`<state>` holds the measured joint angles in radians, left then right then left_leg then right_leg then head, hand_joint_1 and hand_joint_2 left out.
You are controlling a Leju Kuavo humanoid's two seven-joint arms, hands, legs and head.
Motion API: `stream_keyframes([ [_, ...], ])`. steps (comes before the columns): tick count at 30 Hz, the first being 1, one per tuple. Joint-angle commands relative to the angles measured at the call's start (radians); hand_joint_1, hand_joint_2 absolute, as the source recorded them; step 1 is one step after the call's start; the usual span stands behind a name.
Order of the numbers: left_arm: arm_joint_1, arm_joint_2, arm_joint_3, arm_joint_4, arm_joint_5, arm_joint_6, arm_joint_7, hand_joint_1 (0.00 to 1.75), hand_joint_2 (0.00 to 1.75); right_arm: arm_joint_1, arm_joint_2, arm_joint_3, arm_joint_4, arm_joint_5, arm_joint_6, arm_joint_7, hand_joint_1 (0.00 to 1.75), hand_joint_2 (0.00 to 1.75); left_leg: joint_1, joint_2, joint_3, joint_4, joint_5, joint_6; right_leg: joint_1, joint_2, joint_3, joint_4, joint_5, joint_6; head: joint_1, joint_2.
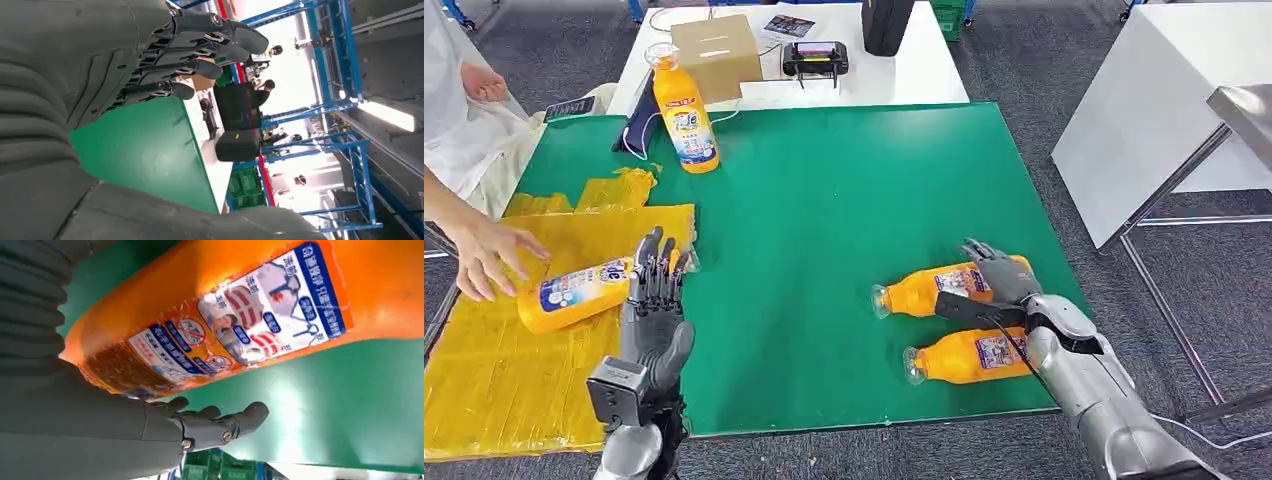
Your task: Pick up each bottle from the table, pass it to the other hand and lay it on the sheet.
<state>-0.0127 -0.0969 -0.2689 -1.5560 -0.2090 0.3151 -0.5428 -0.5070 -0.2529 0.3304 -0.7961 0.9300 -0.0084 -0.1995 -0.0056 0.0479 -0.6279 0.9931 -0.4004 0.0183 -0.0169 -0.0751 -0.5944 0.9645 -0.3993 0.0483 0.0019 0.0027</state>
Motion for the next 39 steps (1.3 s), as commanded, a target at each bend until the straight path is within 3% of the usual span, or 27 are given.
stream_keyframes([
  [1, -0.055, 0.004, -0.043, 0.088, 0.013, -0.002, -0.001, 0.00, 1.75, -0.104, 0.011, 0.144, 0.199, 0.035, 0.033, 0.020, 0.00, 1.75, 0.001, -0.003, 0.006, 0.000, -0.002, -0.001, 0.000, 0.006, 0.006, -0.001, -0.001, -0.002, 0.000, 0.000],
  [6, -0.060, 0.004, -0.048, 0.092, 0.015, -0.001, 0.000, 0.00, 1.75, -0.131, 0.021, 0.209, 0.259, 0.099, 0.013, 0.086, 0.00, 1.75, 0.002, -0.004, 0.007, 0.000, -0.002, -0.002, 0.001, 0.007, 0.007, -0.001, -0.002, -0.002, 0.000, 0.000],
  [8, -0.060, 0.002, -0.046, 0.091, 0.016, 0.002, 0.002, 0.00, 1.75, -0.152, 0.029, 0.265, 0.304, 0.183, -0.002, 0.196, 0.03, 1.75, 0.002, -0.003, 0.007, 0.000, -0.002, -0.002, 0.000, 0.007, 0.007, -0.001, -0.002, -0.002, 0.000, 0.000],
  [9, -0.060, 0.000, -0.044, 0.092, 0.016, 0.005, 0.005, 0.00, 1.75, -0.157, 0.036, 0.275, 0.318, 0.200, -0.010, 0.216, 0.68, 1.75, 0.002, -0.002, 0.005, -0.001, -0.001, -0.001, 0.001, 0.006, 0.006, -0.002, -0.001, -0.002, 0.000, 0.000],
  [10, -0.057, -0.001, -0.042, 0.088, 0.014, 0.009, 0.009, 0.00, 1.75, -0.160, 0.049, 0.275, 0.331, 0.205, -0.021, 0.227, 1.54, 1.75, 0.002, -0.003, 0.008, 0.000, -0.003, -0.002, 0.001, 0.008, 0.008, -0.001, -0.002, -0.003, 0.000, 0.000],
  [11, -0.056, 0.000, -0.041, 0.086, 0.014, 0.010, 0.010, 0.00, 1.75, -0.160, 0.059, 0.262, 0.337, 0.194, -0.030, 0.227, 1.73, 1.75, 0.002, -0.002, 0.006, -0.001, -0.001, -0.001, 0.000, 0.005, 0.006, -0.002, -0.001, -0.002, 0.000, 0.000],
  [16, -0.056, -0.002, -0.041, 0.082, 0.006, 0.009, 0.021, 0.00, 1.75, -0.159, 0.071, 0.247, 0.319, 0.202, -0.089, 0.251, 1.75, 1.75, 0.002, -0.003, 0.008, -0.001, -0.001, -0.002, 0.000, 0.006, 0.008, -0.001, -0.001, -0.002, 0.000, 0.000],
  [19, -0.045, -0.003, -0.034, 0.061, -0.017, 0.006, 0.044, 0.00, 1.75, -0.139, 0.094, 0.183, 0.246, 0.205, -0.237, 0.293, 1.75, 1.75, 0.003, -0.004, 0.009, 0.000, -0.002, -0.002, 0.001, 0.007, 0.010, -0.001, -0.002, -0.003, 0.001, 0.000],
  [21, -0.042, -0.002, -0.037, 0.054, -0.056, -0.014, 0.074, 0.00, 1.75, -0.080, 0.122, 0.080, 0.095, 0.223, -0.383, 0.312, 1.75, 1.75, 0.002, -0.002, 0.008, 0.000, -0.002, -0.002, 0.000, 0.008, 0.007, -0.001, -0.002, -0.003, 0.000, 0.000],
  [23, -0.053, 0.000, -0.052, 0.065, -0.092, -0.026, 0.087, 0.00, 1.75, -0.014, 0.158, -0.001, -0.052, 0.230, -0.485, 0.284, 1.75, 1.75, 0.002, -0.001, 0.008, 0.000, -0.003, -0.002, 0.001, 0.009, 0.007, 0.000, -0.002, -0.003, 0.000, 0.000],
  [24, -0.057, -0.004, -0.055, 0.071, -0.094, -0.026, 0.088, 0.00, 1.75, 0.006, 0.164, -0.011, -0.096, 0.240, -0.473, 0.287, 1.75, 1.75, 0.002, 0.000, 0.005, 0.000, -0.001, -0.002, 0.001, 0.006, 0.005, 0.000, -0.001, -0.002, 0.000, 0.000],
  [26, -0.071, 0.002, -0.084, 0.082, -0.118, -0.032, 0.086, 0.00, 1.75, 0.073, 0.204, -0.074, -0.222, 0.182, -0.590, 0.206, 1.75, 1.75, 0.001, -0.002, 0.006, 0.000, -0.002, -0.002, 0.000, 0.006, 0.006, 0.000, -0.002, -0.002, 0.000, 0.000],
  [27, -0.078, 0.001, -0.094, 0.086, -0.124, -0.033, 0.088, 0.00, 1.75, 0.095, 0.215, -0.085, -0.260, 0.175, -0.595, 0.196, 1.75, 1.75, 0.002, -0.002, 0.008, 0.000, -0.003, -0.002, 0.001, 0.008, 0.008, 0.000, -0.003, -0.003, 0.000, 0.000],
  [28, -0.088, 0.009, -0.119, 0.095, -0.149, -0.036, 0.097, 0.00, 1.75, 0.140, 0.244, -0.110, -0.349, 0.104, -0.667, 0.120, 1.75, 1.75, 0.002, -0.002, 0.006, 0.000, -0.002, -0.002, 0.001, 0.005, 0.006, 0.000, -0.002, -0.002, 0.000, 0.000],
  [33, -0.093, 0.006, -0.129, 0.101, -0.154, -0.034, 0.100, 0.00, 1.75, 0.167, 0.250, -0.111, -0.396, 0.109, -0.660, 0.121, 1.75, 1.75, 0.002, -0.004, 0.006, 0.000, -0.002, -0.002, 0.001, 0.004, 0.006, 0.000, -0.003, -0.003, 0.000, 0.000],
  [37, -0.127, 0.031, -0.190, 0.127, -0.219, -0.044, 0.139, 0.00, 1.75, 0.268, 0.310, -0.122, -0.596, -0.204, -0.672, -0.097, 1.75, 1.75, 0.002, -0.005, 0.003, 0.000, -0.001, -0.002, 0.000, 0.002, 0.003, 0.001, -0.003, -0.002, 0.000, 0.000],
  [39, -0.152, 0.042, -0.213, 0.136, -0.241, -0.047, 0.160, 0.00, 1.75, 0.314, 0.332, -0.100, -0.688, -0.327, -0.628, -0.147, 1.75, 1.75, 0.001, -0.006, 0.004, 0.000, -0.001, -0.002, 0.000, 0.001, 0.004, 0.001, -0.003, -0.003, 0.001, 0.000],
])
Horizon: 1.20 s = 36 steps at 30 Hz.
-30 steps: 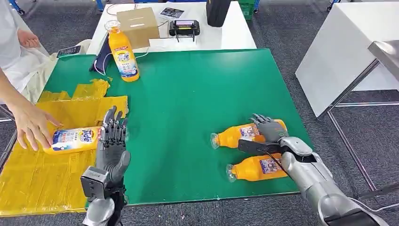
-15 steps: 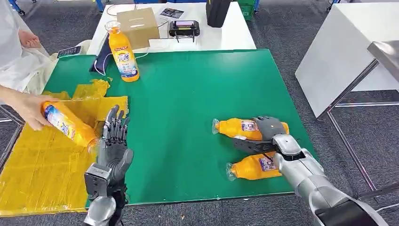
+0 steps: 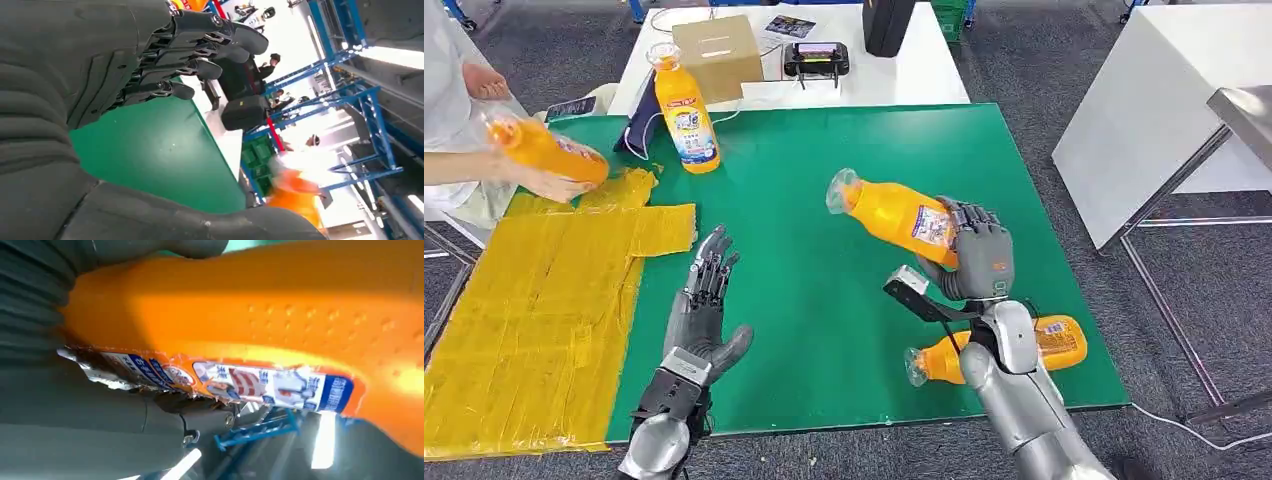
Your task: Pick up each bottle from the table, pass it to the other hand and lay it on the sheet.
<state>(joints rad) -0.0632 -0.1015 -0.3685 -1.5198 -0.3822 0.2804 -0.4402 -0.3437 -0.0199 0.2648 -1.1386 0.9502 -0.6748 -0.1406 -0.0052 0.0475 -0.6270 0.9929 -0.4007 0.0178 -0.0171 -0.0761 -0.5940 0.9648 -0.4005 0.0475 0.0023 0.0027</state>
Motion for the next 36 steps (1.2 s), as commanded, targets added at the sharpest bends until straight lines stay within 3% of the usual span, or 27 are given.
stream_keyframes([
  [1, -0.117, 0.054, -0.125, 0.104, -0.076, -0.020, 0.067, 0.00, 1.75, 0.169, 0.112, -0.017, -0.384, -0.435, 0.087, -0.225, 1.75, 1.75, 0.002, -0.006, 0.004, 0.001, -0.002, -0.002, 0.000, 0.004, 0.005, 0.001, -0.003, -0.003, 0.000, 0.000],
  [10, -0.123, 0.058, -0.125, 0.103, -0.076, -0.023, 0.072, 0.00, 1.75, 0.160, 0.114, -0.013, -0.364, -0.443, 0.083, -0.232, 1.75, 1.75, 0.002, -0.003, 0.005, 0.000, -0.002, -0.002, 0.001, 0.006, 0.005, 0.000, -0.002, -0.002, 0.000, 0.000],
  [12, -0.139, 0.068, -0.129, 0.111, -0.048, -0.048, 0.083, 0.00, 1.75, 0.163, 0.130, 0.017, -0.332, -0.617, 0.251, -0.245, 1.75, 1.75, 0.002, -0.003, 0.005, 0.000, -0.002, -0.001, 0.001, 0.006, 0.006, 0.000, -0.002, -0.002, 0.000, 0.000],
  [15, -0.154, 0.076, -0.123, 0.118, -0.041, -0.048, 0.083, 0.00, 1.75, 0.142, 0.164, 0.082, -0.182, -0.670, 0.342, -0.247, 1.75, 1.75, 0.002, 0.000, 0.004, -0.001, -0.001, -0.001, 0.001, 0.005, 0.003, -0.001, 0.000, -0.002, 0.000, 0.000],
  [20, -0.170, 0.087, -0.122, 0.121, -0.006, -0.042, 0.072, 0.00, 1.75, 0.101, 0.210, 0.185, 0.074, -0.704, 0.393, -0.281, 1.75, 1.75, 0.003, 0.000, 0.008, -0.002, -0.002, -0.003, 0.002, 0.009, 0.007, -0.002, -0.001, -0.003, 0.000, 0.000],
  [27, -0.197, 0.087, -0.135, 0.135, 0.030, -0.034, 0.058, 0.00, 1.75, 0.036, 0.242, 0.374, 0.300, -0.628, 0.379, -0.316, 1.75, 1.75, 0.004, 0.000, 0.008, -0.001, -0.003, -0.002, 0.003, 0.010, 0.007, -0.001, -0.002, -0.003, 0.000, 0.000],
  [36, -0.200, 0.085, -0.137, 0.142, 0.036, -0.031, 0.055, 0.00, 1.75, 0.034, 0.236, 0.433, 0.303, -0.564, 0.338, -0.323, 1.75, 1.75, 0.004, -0.004, 0.007, 0.000, -0.002, -0.002, 0.002, 0.007, 0.007, -0.001, -0.002, -0.003, 0.000, 0.000],
])
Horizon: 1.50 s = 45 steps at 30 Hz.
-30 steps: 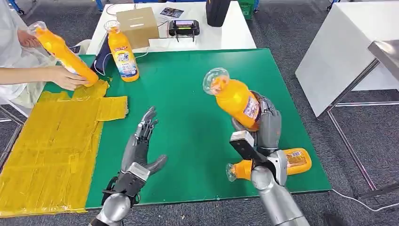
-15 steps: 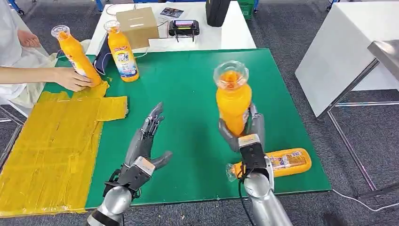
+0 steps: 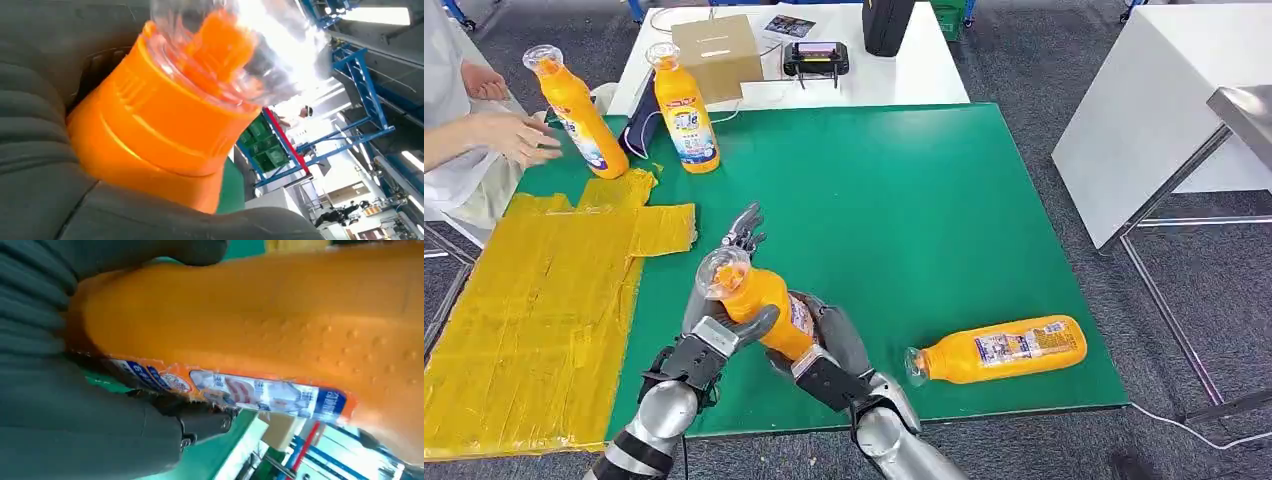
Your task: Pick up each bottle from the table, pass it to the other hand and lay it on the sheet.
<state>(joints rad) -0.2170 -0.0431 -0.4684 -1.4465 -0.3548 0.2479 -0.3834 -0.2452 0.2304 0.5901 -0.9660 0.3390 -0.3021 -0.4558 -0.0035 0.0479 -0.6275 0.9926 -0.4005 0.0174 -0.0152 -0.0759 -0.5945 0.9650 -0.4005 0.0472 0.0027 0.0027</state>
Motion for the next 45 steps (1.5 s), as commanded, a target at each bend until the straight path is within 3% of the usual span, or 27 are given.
stream_keyframes([
  [1, -0.046, 0.026, -0.037, 0.069, 0.009, 0.001, -0.002, 0.00, 1.75, -0.064, -0.014, 0.108, 0.131, 0.047, -0.035, -0.007, 1.75, 1.75, 0.001, -0.002, 0.005, -0.001, -0.001, -0.001, 0.000, 0.005, 0.005, -0.001, -0.001, -0.002, 0.000, 0.000],
  [15, -0.071, 0.012, -0.075, 0.146, -0.171, 0.134, 0.022, 0.00, 1.75, -0.050, -0.047, 0.181, 0.041, 0.167, -0.179, 0.019, 1.75, 1.75, 0.003, -0.008, 0.010, 0.001, -0.005, -0.002, 0.001, 0.007, 0.011, 0.000, -0.005, -0.003, 0.000, 0.000],
  [17, -0.077, 0.020, -0.086, 0.161, -0.224, 0.143, 0.045, 0.02, 1.75, -0.045, -0.052, 0.173, 0.032, 0.168, -0.193, 0.021, 1.75, 1.75, 0.001, -0.005, 0.005, 0.000, -0.001, -0.001, 0.000, 0.004, 0.005, -0.001, -0.002, -0.002, 0.000, 0.000],
  [18, -0.078, 0.022, -0.085, 0.163, -0.232, 0.141, 0.048, 1.10, 1.75, -0.043, -0.054, 0.170, 0.028, 0.168, -0.195, 0.022, 1.75, 1.75, 0.002, -0.005, 0.005, 0.000, -0.002, -0.001, 0.000, 0.004, 0.006, -0.001, -0.002, -0.002, 0.000, 0.000],
  [19, -0.079, 0.024, -0.086, 0.167, -0.242, 0.135, 0.053, 1.68, 1.75, -0.041, -0.056, 0.166, 0.020, 0.169, -0.198, 0.022, 1.75, 1.75, 0.002, -0.006, 0.006, 0.000, -0.002, -0.002, 0.000, 0.005, 0.007, -0.001, -0.003, -0.002, 0.000, 0.000],
  [20, -0.080, 0.026, -0.086, 0.169, -0.245, 0.132, 0.055, 1.75, 1.75, -0.039, -0.057, 0.164, 0.014, 0.169, -0.199, 0.022, 1.75, 1.75, 0.002, -0.006, 0.007, 0.000, -0.003, -0.002, 0.000, 0.005, 0.007, 0.000, -0.003, -0.002, 0.000, 0.000],
  [29, -0.076, 0.033, -0.066, 0.165, -0.298, 0.096, 0.092, 1.75, 1.75, -0.005, -0.081, 0.129, -0.139, 0.213, -0.262, 0.028, 1.75, 1.75, 0.001, -0.003, 0.004, 0.000, -0.002, -0.001, 0.000, 0.004, 0.004, 0.000, -0.002, -0.002, 0.000, 0.000],
  [45, -0.073, 0.033, -0.044, 0.171, -0.254, 0.036, 0.091, 1.75, 1.75, 0.003, -0.078, 0.108, -0.171, 0.246, -0.319, 0.024, 1.75, 1.75, 0.000, -0.001, 0.003, 0.000, -0.001, -0.001, 0.000, 0.006, 0.002, 0.000, -0.001, -0.001, 0.000, 0.000],
])
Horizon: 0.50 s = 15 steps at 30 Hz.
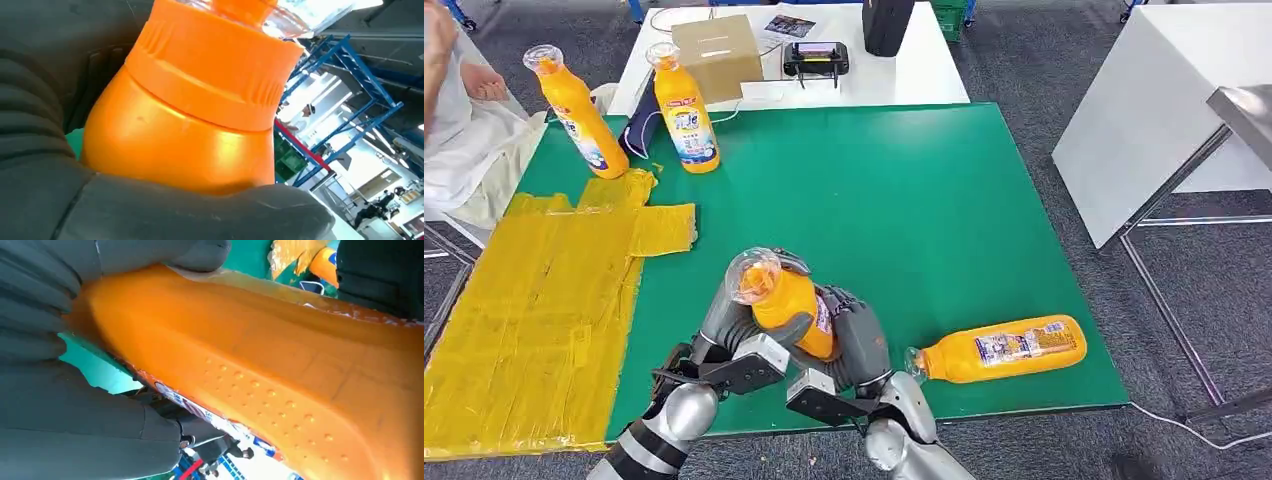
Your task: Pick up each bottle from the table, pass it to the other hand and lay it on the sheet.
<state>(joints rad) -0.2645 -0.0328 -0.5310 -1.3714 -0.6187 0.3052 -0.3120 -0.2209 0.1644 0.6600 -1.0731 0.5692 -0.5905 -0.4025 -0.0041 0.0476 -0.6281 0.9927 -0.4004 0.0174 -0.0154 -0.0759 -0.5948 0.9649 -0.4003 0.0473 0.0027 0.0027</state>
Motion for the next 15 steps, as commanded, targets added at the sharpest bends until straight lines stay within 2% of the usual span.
stream_keyframes([
  [1, -0.025, 0.023, 0.018, 0.096, 0.018, -0.029, 0.015, 1.75, 1.75, -0.020, -0.011, 0.036, -0.070, 0.015, -0.034, -0.029, 1.75, 1.75, 0.002, -0.001, 0.006, 0.000, -0.003, -0.002, 0.000, 0.008, 0.005, 0.000, -0.002, -0.002, 0.000, 0.000],
  [8, -0.017, 0.018, 0.031, 0.081, 0.044, -0.028, 0.004, 1.75, 1.75, -0.009, -0.014, 0.011, -0.119, 0.003, -0.058, -0.029, 1.75, 1.75, 0.001, -0.001, 0.005, 0.000, -0.002, -0.001, 0.000, 0.008, 0.004, 0.000, -0.002, -0.002, 0.000, 0.000],
  [9, -0.017, 0.018, 0.035, 0.077, 0.048, -0.027, 0.003, 1.75, 1.75, -0.008, -0.017, 0.007, -0.129, 0.002, -0.059, -0.029, 1.27, 1.75, 0.001, -0.001, 0.006, 0.000, -0.003, -0.002, 0.000, 0.009, 0.006, 0.000, -0.002, -0.003, 0.000, 0.000],
  [10, -0.016, 0.018, 0.039, 0.074, 0.052, -0.025, 0.002, 1.75, 1.75, -0.005, -0.017, 0.002, -0.137, -0.001, -0.064, -0.029, 0.00, 1.75, 0.001, -0.001, 0.004, 0.001, -0.002, -0.002, 0.000, 0.008, 0.004, 0.000, -0.002, -0.002, 0.000, 0.000],
  [15, -0.018, 0.015, 0.055, 0.061, 0.064, -0.012, -0.004, 1.75, 1.75, 0.003, -0.019, -0.018, -0.171, -0.014, -0.076, -0.031, 0.00, 1.75, 0.001, 0.000, 0.004, 0.000, -0.002, -0.002, 0.000, 0.008, 0.003, 0.000, -0.001, -0.002, -0.001, 0.000],
])
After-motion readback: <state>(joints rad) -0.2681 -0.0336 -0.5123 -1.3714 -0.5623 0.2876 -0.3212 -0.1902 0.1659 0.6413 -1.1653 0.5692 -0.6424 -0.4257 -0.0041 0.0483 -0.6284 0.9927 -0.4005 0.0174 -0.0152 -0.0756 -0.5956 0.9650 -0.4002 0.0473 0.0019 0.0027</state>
